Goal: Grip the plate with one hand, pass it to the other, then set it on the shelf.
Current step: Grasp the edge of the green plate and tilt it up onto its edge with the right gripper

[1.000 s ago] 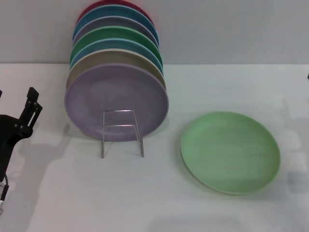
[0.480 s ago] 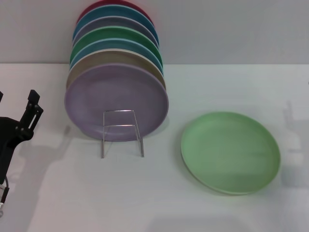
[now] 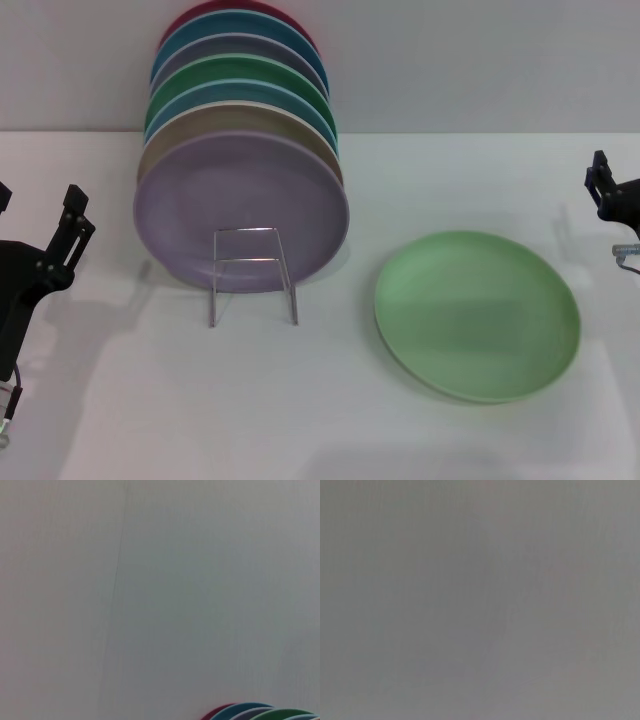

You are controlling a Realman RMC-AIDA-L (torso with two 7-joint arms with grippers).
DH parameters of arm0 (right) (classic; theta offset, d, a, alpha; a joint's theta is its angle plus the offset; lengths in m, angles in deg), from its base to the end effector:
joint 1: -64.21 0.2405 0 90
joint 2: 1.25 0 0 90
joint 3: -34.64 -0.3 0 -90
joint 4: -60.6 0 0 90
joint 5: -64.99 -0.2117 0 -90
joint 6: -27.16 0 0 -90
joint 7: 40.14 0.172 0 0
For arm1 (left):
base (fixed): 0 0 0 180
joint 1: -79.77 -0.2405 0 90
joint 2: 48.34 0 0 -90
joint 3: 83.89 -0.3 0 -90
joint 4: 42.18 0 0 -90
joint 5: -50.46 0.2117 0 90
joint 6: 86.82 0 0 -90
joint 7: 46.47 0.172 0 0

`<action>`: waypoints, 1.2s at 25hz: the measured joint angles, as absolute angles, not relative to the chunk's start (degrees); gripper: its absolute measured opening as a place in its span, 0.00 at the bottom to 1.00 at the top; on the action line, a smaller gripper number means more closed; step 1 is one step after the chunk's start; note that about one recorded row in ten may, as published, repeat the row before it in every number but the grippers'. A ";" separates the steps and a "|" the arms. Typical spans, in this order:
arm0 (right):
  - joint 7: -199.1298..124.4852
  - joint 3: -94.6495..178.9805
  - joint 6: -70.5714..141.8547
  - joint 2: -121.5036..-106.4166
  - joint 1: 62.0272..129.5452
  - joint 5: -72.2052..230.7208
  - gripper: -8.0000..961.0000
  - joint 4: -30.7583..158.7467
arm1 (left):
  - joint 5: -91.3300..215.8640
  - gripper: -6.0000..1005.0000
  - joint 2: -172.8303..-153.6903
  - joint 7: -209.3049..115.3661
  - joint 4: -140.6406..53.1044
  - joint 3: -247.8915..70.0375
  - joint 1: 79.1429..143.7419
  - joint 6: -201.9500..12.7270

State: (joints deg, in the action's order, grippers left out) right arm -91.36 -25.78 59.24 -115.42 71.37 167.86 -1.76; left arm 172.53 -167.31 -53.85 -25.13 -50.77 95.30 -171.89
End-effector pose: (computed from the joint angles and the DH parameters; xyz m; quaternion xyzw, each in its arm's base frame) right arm 0.3306 0.3717 -0.0190 -0.6716 0.2896 0.1640 0.6619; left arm -0.3350 0.3063 -0.0397 -0.6627 -0.1896 -0.4124 0.5957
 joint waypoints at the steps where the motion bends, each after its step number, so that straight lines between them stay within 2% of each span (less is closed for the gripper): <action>1: -91.36 -25.78 59.24 -115.42 71.37 167.86 0.71 -1.76 | 172.53 0.82 -167.31 -53.85 -25.13 -50.77 95.30 -171.89; 4: -95.02 -34.12 45.68 -117.15 67.70 167.83 0.71 -8.12 | 172.54 0.82 -167.33 -53.85 -25.13 -50.77 95.46 -171.90; 5: -97.72 -40.11 36.43 -118.86 65.52 167.99 0.71 -11.54 | 172.54 0.81 -167.34 -53.85 -25.13 -50.76 95.49 -171.92; 6: -97.72 -40.11 36.43 -118.86 65.52 167.99 0.71 -11.54 | 172.53 0.81 -167.34 -53.85 -25.13 -50.76 95.49 -171.93; 8: -99.57 -45.49 27.30 -119.90 64.22 168.06 0.71 -13.98 | 172.53 0.81 -167.35 -53.85 -25.13 -50.76 95.50 -171.95; 15: -92.75 -63.78 -3.58 -119.96 66.26 177.11 0.71 -17.93 | 172.54 0.81 -167.27 -53.85 -25.13 -50.76 95.67 -172.04; 17: -90.48 -65.41 -6.44 -119.98 67.06 180.02 0.71 -18.65 | 172.54 0.81 -167.26 -53.85 -25.13 -50.76 95.67 -172.06; 30: -72.38 -79.59 -43.05 -119.89 82.25 208.05 0.71 -23.98 | 172.53 0.80 -167.35 -53.85 -25.06 -50.68 96.60 -172.29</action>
